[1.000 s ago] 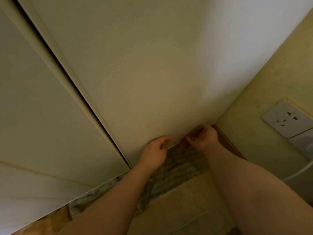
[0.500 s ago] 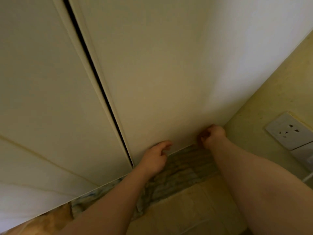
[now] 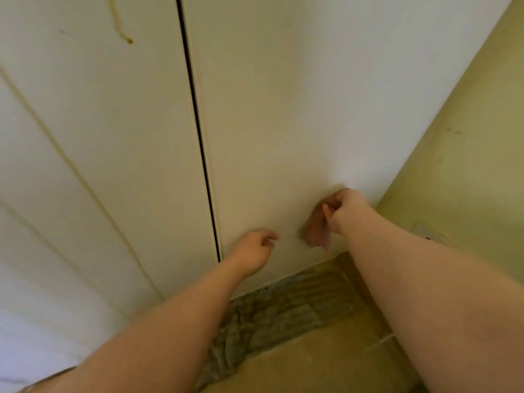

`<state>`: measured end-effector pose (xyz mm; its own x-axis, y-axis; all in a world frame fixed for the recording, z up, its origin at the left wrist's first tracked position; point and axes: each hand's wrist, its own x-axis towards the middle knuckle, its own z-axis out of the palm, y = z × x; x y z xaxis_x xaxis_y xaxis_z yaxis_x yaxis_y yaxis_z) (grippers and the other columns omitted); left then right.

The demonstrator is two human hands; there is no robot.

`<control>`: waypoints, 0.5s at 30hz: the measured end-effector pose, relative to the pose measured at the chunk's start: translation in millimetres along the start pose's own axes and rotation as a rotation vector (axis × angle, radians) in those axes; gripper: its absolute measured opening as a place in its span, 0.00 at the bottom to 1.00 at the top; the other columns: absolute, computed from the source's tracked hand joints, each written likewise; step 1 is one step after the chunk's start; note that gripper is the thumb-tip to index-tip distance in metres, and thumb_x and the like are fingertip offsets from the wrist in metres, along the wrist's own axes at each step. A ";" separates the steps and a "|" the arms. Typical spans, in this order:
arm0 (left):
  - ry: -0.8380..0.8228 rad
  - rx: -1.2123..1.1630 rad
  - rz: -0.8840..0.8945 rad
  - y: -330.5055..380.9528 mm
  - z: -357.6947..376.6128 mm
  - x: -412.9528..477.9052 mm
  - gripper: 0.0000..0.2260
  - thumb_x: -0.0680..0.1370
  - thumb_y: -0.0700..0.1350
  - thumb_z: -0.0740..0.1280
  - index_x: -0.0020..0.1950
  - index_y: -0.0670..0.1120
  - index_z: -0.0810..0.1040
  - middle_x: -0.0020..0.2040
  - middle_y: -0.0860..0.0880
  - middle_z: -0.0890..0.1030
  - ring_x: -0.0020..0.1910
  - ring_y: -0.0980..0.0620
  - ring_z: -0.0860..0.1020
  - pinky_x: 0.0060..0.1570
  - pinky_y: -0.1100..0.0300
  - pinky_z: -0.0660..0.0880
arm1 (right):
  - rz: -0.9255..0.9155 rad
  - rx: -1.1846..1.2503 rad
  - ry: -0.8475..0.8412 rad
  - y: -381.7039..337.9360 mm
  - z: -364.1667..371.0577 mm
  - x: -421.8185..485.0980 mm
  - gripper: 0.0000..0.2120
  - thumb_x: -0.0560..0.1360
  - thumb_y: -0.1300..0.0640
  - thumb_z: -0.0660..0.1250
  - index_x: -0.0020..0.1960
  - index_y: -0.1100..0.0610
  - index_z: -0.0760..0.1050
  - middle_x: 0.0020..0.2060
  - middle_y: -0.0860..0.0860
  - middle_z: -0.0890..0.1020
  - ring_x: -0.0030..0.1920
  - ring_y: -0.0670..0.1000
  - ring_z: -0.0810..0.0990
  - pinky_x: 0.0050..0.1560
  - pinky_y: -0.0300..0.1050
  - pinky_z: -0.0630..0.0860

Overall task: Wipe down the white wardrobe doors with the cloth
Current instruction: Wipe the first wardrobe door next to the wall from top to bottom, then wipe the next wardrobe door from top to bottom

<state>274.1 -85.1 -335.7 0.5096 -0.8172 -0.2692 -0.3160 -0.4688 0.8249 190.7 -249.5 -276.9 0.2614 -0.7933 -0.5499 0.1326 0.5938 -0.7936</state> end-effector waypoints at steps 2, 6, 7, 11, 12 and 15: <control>-0.005 0.005 0.034 19.6 -7.8 -5.1 0.16 0.77 0.31 0.57 0.63 0.39 0.75 0.55 0.39 0.78 0.54 0.43 0.76 0.53 0.57 0.73 | 0.073 0.132 0.090 -21.4 2.7 -14.0 0.12 0.77 0.64 0.57 0.35 0.58 0.65 0.33 0.53 0.69 0.34 0.49 0.68 0.27 0.38 0.72; -0.063 0.010 0.080 60.5 -25.6 -14.6 0.16 0.79 0.33 0.57 0.65 0.41 0.74 0.51 0.45 0.75 0.48 0.48 0.73 0.43 0.61 0.69 | -0.023 0.146 0.201 -62.1 5.0 -46.6 0.11 0.71 0.63 0.56 0.31 0.55 0.63 0.12 0.50 0.68 0.17 0.48 0.66 0.19 0.27 0.63; -0.077 0.006 0.090 71.0 -30.4 -17.2 0.15 0.80 0.34 0.57 0.65 0.41 0.73 0.52 0.45 0.75 0.48 0.48 0.74 0.42 0.61 0.69 | -0.049 0.149 0.207 -67.5 4.4 -56.1 0.11 0.68 0.64 0.55 0.30 0.55 0.62 0.10 0.49 0.64 0.12 0.48 0.62 0.20 0.27 0.62; -0.107 -0.006 0.076 109.7 -48.8 -29.6 0.15 0.80 0.35 0.56 0.66 0.42 0.73 0.56 0.43 0.75 0.49 0.47 0.75 0.38 0.65 0.69 | -0.083 0.173 0.176 -88.4 13.2 -108.8 0.08 0.57 0.66 0.50 0.27 0.54 0.57 0.13 0.48 0.58 0.11 0.48 0.56 0.20 0.26 0.62; -0.112 -0.014 0.063 122.1 -54.8 -34.2 0.15 0.80 0.35 0.56 0.65 0.42 0.73 0.55 0.43 0.75 0.48 0.48 0.74 0.35 0.68 0.68 | -0.082 0.193 0.167 -96.3 16.1 -122.6 0.07 0.54 0.65 0.49 0.27 0.54 0.56 0.15 0.48 0.58 0.11 0.48 0.55 0.19 0.26 0.62; -0.130 -0.030 0.039 165.6 -74.5 -53.5 0.15 0.80 0.35 0.56 0.65 0.42 0.72 0.61 0.43 0.74 0.47 0.50 0.73 0.30 0.73 0.66 | -0.086 0.276 0.184 -123.3 24.3 -159.7 0.07 0.53 0.65 0.48 0.20 0.55 0.54 0.17 0.46 0.56 0.11 0.45 0.53 0.14 0.26 0.49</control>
<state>254.2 -94.0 -147.7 0.3887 -0.8722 -0.2970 -0.3087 -0.4269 0.8500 155.8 -192.8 -85.0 0.0649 -0.8382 -0.5415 0.4072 0.5176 -0.7525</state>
